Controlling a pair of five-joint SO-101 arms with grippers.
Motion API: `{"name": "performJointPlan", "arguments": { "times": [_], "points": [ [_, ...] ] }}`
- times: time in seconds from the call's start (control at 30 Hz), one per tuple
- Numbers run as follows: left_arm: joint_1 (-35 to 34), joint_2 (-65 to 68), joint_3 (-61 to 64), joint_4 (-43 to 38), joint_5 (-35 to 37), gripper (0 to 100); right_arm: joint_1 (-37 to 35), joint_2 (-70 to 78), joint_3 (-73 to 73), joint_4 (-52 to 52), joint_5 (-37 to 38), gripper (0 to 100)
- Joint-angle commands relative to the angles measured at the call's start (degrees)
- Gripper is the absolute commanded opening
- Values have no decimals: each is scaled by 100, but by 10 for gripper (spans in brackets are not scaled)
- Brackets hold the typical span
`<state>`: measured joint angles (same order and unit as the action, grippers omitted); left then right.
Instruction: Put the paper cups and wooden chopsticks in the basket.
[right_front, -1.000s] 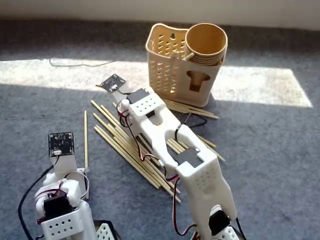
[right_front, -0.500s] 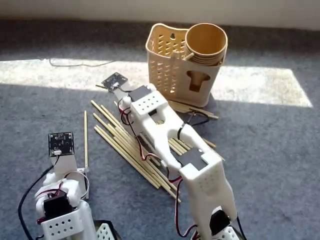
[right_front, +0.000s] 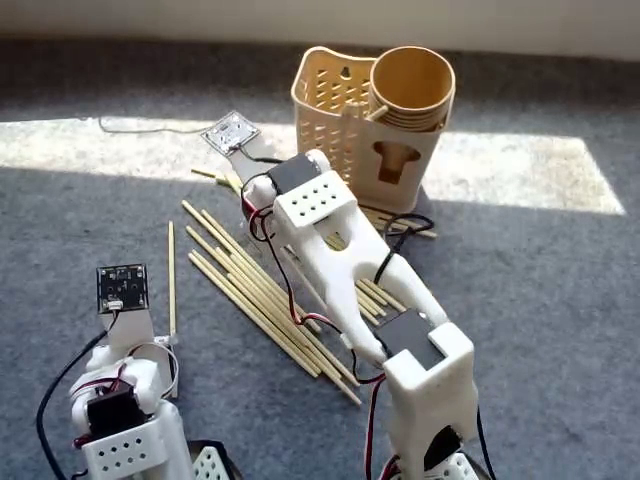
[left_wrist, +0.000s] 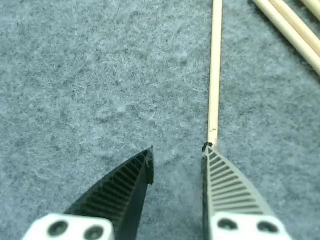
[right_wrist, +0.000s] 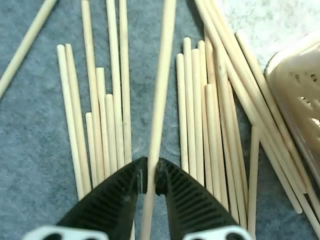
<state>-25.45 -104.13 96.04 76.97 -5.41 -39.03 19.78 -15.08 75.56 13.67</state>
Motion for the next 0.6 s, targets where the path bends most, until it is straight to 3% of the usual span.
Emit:
{"name": "performJointPlan", "arguments": {
  "times": [0.0, 0.57],
  "points": [
    [462, -40, 119, 18, 35, 161, 75, -593, 286, -198, 44, 5],
    [989, -40, 119, 18, 35, 161, 75, -3776, 3125, -2141, -360, 5]
  ]
}}
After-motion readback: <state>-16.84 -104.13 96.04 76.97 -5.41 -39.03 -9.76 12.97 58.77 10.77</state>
